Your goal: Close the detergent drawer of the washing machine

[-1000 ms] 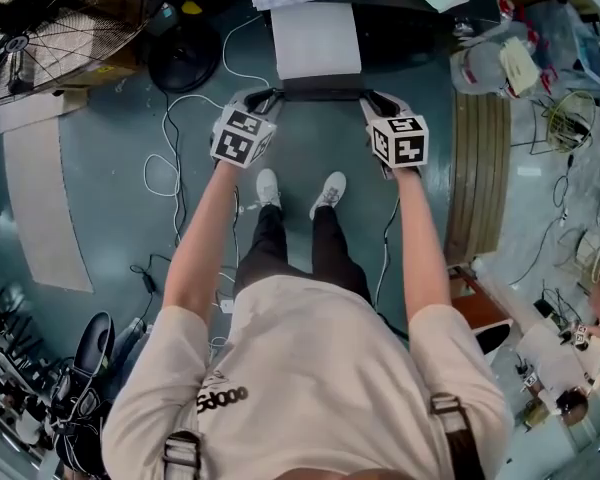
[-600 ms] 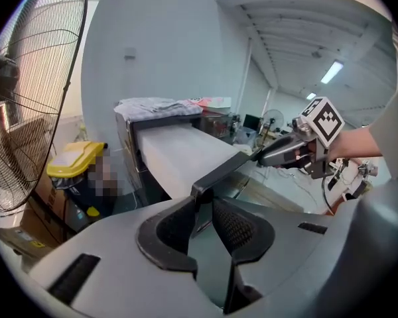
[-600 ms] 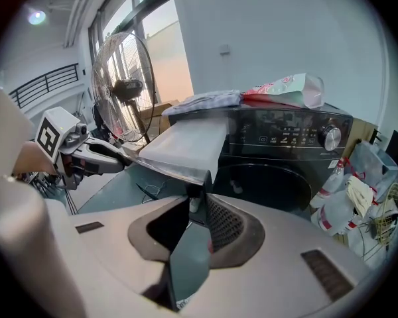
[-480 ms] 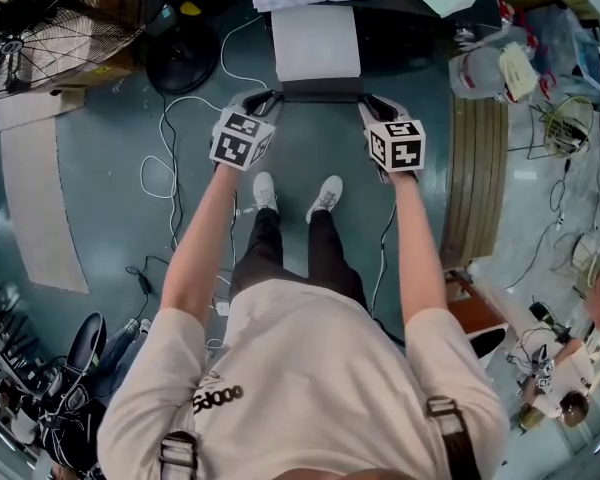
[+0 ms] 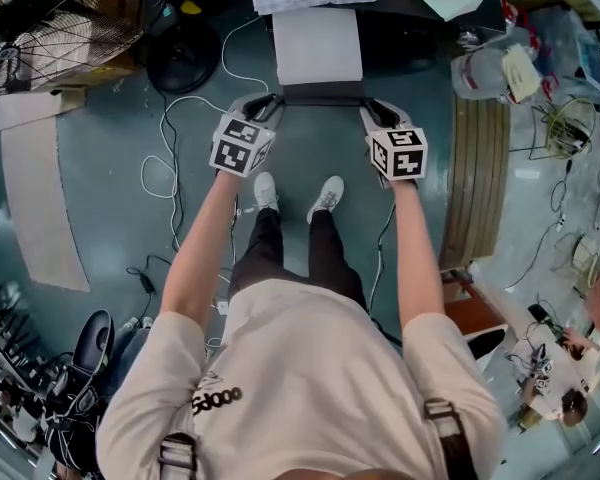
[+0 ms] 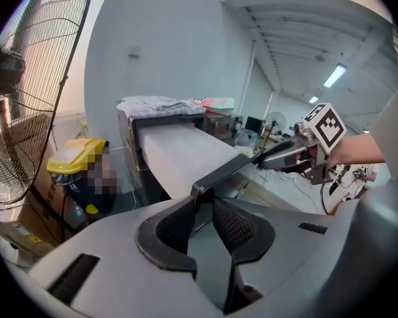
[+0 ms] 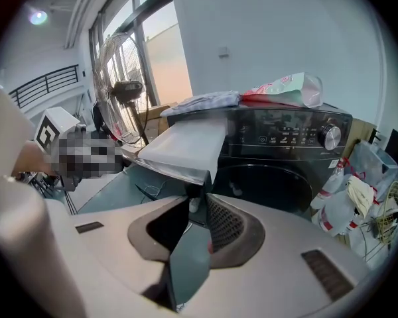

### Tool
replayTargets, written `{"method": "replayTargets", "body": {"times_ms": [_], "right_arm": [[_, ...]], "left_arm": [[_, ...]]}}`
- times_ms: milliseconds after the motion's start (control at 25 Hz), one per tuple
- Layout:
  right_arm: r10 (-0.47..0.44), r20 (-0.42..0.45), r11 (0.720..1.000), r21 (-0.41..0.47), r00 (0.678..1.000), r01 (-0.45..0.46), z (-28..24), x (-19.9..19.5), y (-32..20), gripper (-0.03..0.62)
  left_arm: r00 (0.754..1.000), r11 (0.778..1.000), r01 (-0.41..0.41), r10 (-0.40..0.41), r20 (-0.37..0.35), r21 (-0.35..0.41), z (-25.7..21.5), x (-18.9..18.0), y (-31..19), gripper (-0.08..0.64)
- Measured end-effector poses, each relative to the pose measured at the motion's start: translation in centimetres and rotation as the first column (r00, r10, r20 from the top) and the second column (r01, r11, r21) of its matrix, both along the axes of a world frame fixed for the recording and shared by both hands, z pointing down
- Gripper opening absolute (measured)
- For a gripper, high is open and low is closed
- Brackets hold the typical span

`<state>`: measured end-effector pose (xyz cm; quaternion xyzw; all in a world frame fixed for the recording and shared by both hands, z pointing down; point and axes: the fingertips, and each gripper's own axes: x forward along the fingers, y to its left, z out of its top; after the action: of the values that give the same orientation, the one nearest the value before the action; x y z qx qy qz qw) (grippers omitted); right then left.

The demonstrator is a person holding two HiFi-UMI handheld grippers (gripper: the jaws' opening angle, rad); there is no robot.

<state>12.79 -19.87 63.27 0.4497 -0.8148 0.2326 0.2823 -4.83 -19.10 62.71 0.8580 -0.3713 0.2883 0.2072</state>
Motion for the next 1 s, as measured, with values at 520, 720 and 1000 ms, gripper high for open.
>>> {"method": "replayTargets", "body": {"times_ms": [520,720,1000], "right_arm": [[-0.005,-0.033,1.000,-0.009,0.999,0.005,-0.1,0.0,-0.3,0.078],[-0.010,-0.027,1.000,-0.007,1.000,0.010,0.0,0.0,-0.7,0.078],[0.008,0.025,0.998,0.057,1.000,-0.010,-1.4,-0.4,-3.0,0.077]], "left_arm": [[0.999,1.000,0.015,-0.015,-0.031,-0.003,-0.1,0.0,-0.3,0.092],[0.999,1.000,0.018,-0.018,-0.030,-0.002,0.1,0.1,-0.7,0.092],[0.994,0.995,0.099,-0.099,-0.056,0.002,-1.0,-0.6,-3.2,0.092]]}}
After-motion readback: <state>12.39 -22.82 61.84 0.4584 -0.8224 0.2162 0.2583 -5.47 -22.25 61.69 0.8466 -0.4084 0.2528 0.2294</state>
